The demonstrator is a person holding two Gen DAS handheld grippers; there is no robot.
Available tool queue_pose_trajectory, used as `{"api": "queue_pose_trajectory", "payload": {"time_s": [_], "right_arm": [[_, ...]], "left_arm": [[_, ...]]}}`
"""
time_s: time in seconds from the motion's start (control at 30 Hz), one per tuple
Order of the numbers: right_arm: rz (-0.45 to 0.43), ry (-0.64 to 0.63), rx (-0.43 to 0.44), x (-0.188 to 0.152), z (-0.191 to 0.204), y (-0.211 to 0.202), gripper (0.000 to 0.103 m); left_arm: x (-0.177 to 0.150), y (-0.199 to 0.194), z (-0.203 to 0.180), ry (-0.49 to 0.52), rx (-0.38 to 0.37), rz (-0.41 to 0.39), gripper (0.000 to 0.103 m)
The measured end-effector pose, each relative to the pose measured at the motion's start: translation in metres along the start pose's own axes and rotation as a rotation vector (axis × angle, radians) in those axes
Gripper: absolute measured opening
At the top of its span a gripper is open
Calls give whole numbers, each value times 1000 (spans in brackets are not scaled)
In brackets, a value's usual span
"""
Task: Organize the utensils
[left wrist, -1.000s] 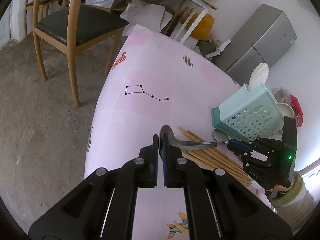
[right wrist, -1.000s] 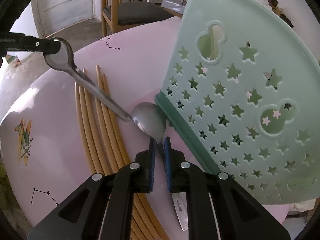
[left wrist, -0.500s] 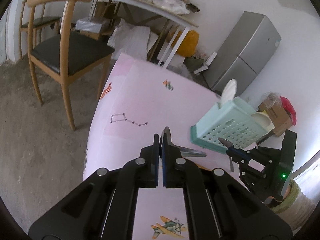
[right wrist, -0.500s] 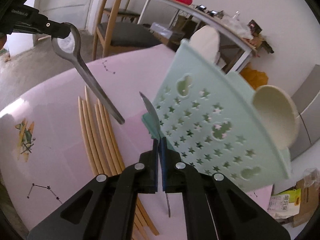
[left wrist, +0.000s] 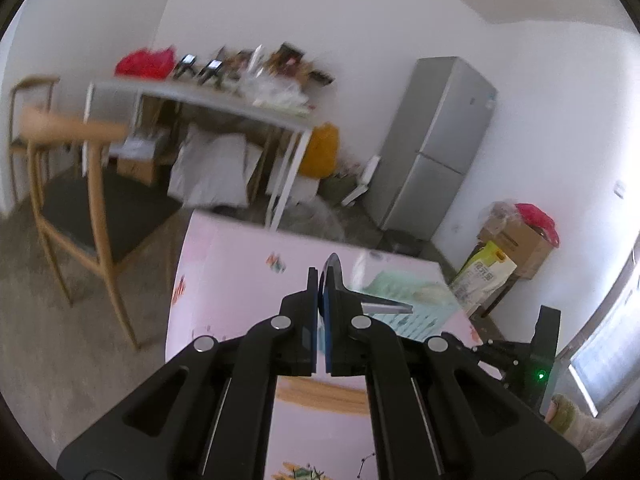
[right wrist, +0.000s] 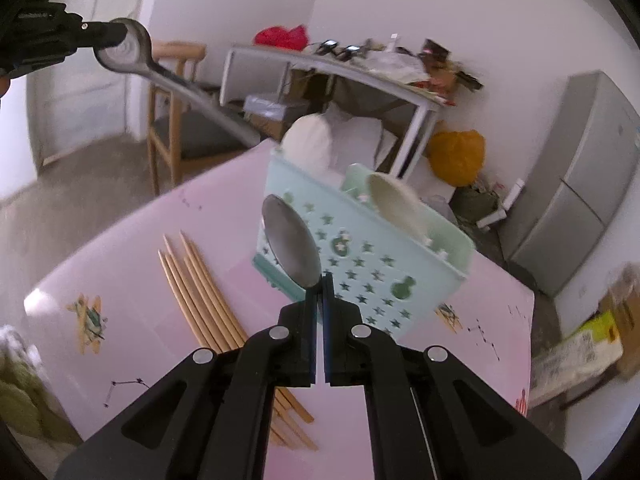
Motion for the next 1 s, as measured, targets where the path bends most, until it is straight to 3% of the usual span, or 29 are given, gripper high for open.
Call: {"api": "queue_pose_trajectory", "payload": {"time_s": [0.23,0.63,0.8,1.0], "right_arm": [[-61,124,21,-8,-21,-27,2],[-97,220,6,-28,-44,-53,2],[-108,285,32,-32,-55,-54,2],[-156,377,81,-29,-74,-61,2]], "left_arm": [[39,14,-49,223,106,-65,1],[43,102,-93,552,334,89,1],[35,134,-101,587,316,186,1],[32,163,-101,502,211,261,4]]}}
Point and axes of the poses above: each gripper's, at about its wrist camera, not at the fingertips, and y roughly the way its jaws point, z to its left, x to its top, the point moved 5 cm from there along y, roughly the way its jaws point, and after that the axes turned 9 degrees about z, right-handed, at the moved point
